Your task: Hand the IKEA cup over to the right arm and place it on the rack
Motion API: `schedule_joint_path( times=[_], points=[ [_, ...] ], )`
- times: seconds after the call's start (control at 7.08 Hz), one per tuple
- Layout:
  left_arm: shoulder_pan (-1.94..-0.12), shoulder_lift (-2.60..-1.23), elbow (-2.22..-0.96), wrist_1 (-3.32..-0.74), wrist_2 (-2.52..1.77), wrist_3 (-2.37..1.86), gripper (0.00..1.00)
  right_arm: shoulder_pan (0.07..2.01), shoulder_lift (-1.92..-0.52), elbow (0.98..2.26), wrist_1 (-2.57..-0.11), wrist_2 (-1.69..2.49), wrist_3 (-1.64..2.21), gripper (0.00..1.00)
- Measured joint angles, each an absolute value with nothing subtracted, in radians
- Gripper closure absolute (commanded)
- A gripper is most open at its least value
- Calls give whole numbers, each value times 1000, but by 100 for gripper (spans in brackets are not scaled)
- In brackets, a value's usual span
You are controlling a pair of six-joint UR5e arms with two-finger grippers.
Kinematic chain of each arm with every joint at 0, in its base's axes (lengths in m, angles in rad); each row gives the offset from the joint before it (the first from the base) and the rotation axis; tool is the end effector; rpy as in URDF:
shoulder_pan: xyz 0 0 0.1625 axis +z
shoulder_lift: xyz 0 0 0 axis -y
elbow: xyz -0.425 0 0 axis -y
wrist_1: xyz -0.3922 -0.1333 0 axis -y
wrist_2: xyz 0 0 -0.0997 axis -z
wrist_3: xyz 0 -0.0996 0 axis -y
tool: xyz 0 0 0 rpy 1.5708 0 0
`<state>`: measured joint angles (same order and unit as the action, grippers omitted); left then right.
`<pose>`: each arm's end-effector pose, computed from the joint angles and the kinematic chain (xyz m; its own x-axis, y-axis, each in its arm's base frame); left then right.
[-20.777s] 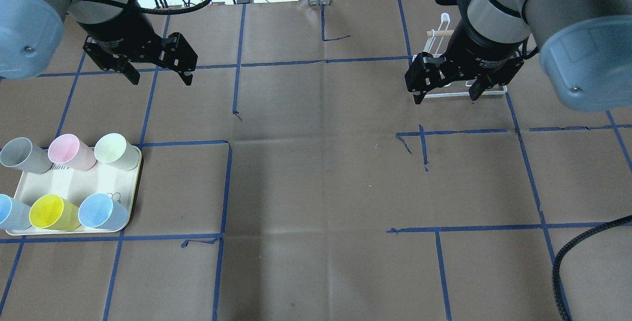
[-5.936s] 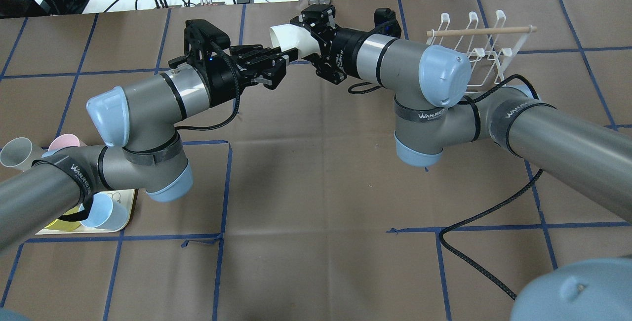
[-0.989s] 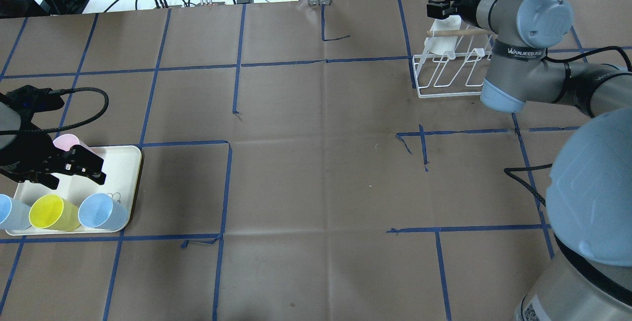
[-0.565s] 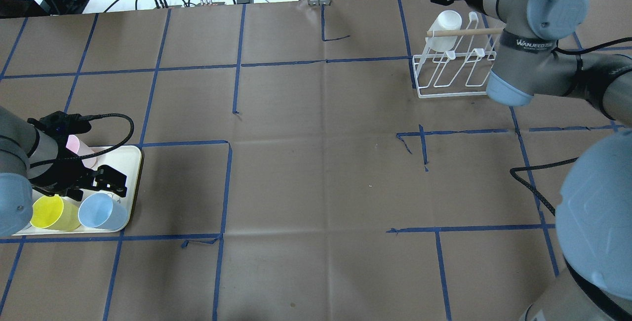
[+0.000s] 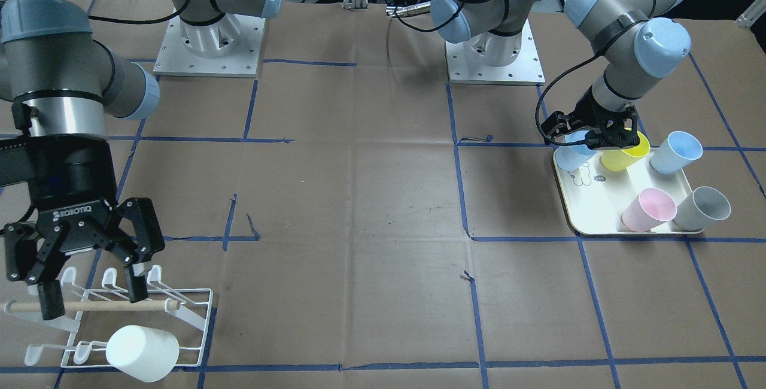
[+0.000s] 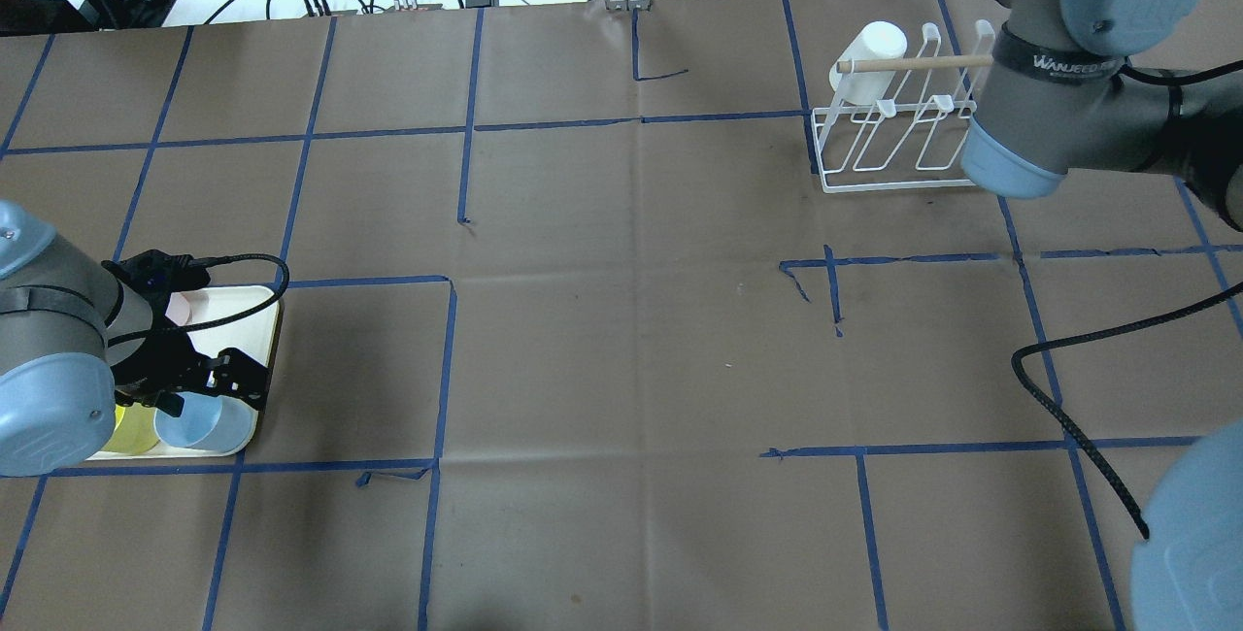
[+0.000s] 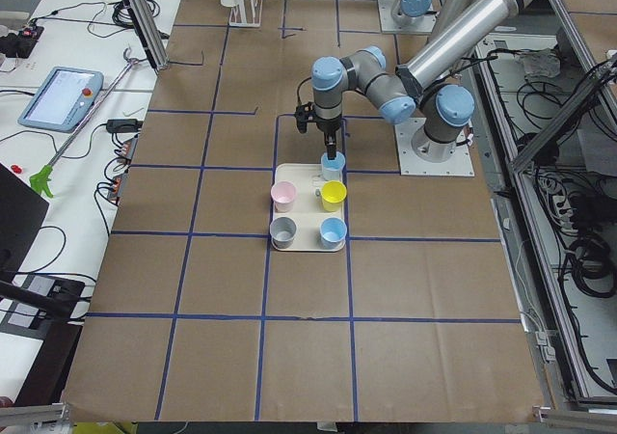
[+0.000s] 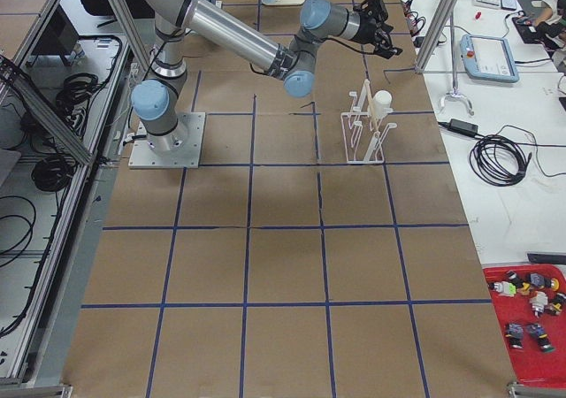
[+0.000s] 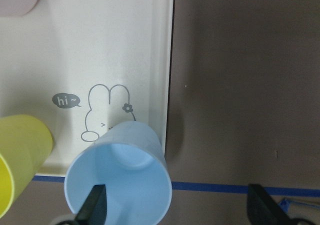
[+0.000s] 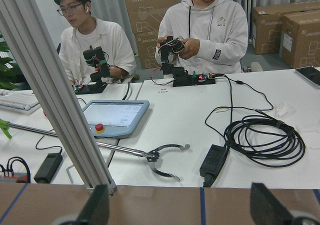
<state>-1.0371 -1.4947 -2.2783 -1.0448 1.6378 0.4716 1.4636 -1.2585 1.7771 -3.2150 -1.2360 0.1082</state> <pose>0.0807 -0.3855 0.2454 -0.9983 -0.0578 -0.0115 -0.0588 0.9905 0.1240 0.1010 -0.6134 0.4220 -0.9601 -0.1464 -0.2381 0.1506 0.4466 -0.8820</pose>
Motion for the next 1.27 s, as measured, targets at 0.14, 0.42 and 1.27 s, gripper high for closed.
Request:
schedule_joint_path(
  times=[0.14,0.42,1.27],
  points=[
    [-1037,-1497,-2282,-1044,1649,472,56,1509,-1268,1793,-3218,-1235,246,0],
    [-1037,-1501,-2286,-1046,1669,472,92,1584,-1279,1823,-3222,-1233,632,0],
    [-1038,-1488,-2250,-1051,1715,487,100,1613,-1322,2024,-3427,-1197,1344,0]
  ],
)
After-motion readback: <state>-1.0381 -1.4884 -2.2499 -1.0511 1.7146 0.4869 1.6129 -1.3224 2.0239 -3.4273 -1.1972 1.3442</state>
